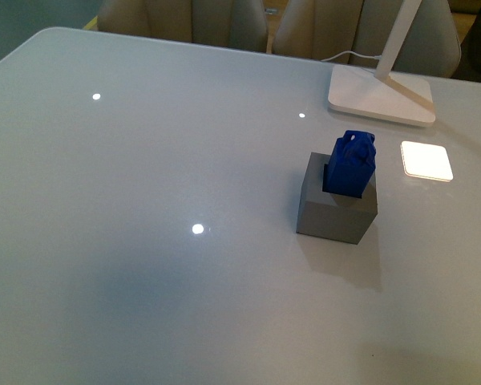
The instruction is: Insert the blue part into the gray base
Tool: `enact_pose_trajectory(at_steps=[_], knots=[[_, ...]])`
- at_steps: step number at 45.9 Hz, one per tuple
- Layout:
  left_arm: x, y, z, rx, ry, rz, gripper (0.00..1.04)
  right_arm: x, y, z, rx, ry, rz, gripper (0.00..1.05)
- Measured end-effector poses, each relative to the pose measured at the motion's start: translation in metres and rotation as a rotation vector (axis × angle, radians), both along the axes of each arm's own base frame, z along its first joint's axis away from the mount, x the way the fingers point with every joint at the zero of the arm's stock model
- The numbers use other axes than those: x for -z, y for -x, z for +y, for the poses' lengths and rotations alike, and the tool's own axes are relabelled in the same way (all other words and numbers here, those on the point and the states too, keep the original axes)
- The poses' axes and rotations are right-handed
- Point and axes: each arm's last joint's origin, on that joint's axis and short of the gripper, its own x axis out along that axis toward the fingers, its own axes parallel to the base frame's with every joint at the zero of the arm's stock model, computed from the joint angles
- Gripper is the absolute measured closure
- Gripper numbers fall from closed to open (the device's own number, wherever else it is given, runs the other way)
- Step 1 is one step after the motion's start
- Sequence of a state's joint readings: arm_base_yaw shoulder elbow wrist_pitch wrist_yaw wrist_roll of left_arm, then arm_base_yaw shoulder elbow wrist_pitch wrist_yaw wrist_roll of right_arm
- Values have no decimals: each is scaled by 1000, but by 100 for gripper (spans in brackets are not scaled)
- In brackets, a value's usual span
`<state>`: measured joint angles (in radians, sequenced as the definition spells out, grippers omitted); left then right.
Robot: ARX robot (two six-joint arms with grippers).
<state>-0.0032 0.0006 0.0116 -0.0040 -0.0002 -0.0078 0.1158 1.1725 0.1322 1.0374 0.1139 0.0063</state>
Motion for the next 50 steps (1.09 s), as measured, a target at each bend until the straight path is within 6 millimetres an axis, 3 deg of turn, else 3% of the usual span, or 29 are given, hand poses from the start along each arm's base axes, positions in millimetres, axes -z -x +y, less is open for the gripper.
enact_pose_trajectory(at_steps=[18,50], knots=[[0,0,0,0,0,0,7,3,40,-18,0,0,12,103],[0,0,0,0,0,0,7,-7,70,-18,1,0,-22,103]])
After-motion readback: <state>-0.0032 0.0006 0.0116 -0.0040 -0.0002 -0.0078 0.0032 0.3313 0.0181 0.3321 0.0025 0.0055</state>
